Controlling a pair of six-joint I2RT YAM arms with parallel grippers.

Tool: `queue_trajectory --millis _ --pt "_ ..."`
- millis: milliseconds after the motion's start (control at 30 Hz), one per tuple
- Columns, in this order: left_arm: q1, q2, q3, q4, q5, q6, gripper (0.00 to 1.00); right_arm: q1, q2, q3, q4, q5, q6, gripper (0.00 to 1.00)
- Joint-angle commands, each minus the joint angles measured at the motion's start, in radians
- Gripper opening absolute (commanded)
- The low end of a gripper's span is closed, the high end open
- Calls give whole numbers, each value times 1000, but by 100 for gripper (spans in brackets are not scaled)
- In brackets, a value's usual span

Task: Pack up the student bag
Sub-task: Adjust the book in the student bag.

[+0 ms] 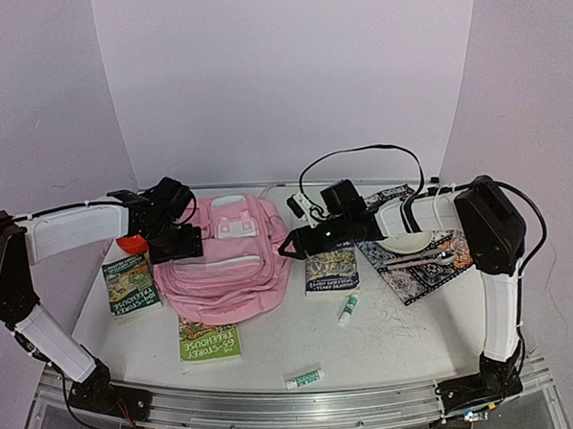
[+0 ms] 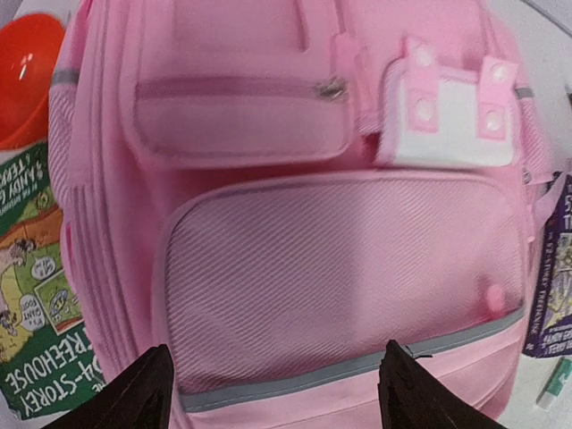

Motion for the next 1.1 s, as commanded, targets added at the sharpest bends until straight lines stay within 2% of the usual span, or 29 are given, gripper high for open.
queue_trajectory --millis 0,133,467,700,800,867,933,1067 --pt "-84 111 216 -49 -54 63 81 3 -98 -43 26 94 71 69" --pt "-167 245 350 -103 -95 83 81 3 -134 -98 26 180 101 70" --pt "-269 501 618 -203 -97 172 80 0 -185 -186 25 236 160 71" --pt "-296 614 667 -261 -121 213 80 -2 -200 -198 25 250 172 73" --pt "-302 648 674 -279 -131 221 76 -1 -201 -200 24 248 175 73" --pt "-306 656 677 -286 -129 228 70 -1 -201 -200 24 245 175 73" --pt "-316 651 674 -285 -119 241 57 -1 -203 -201 24 245 176 73" --pt "-346 631 668 -283 -113 301 16 0 -203 -196 24 229 176 73"
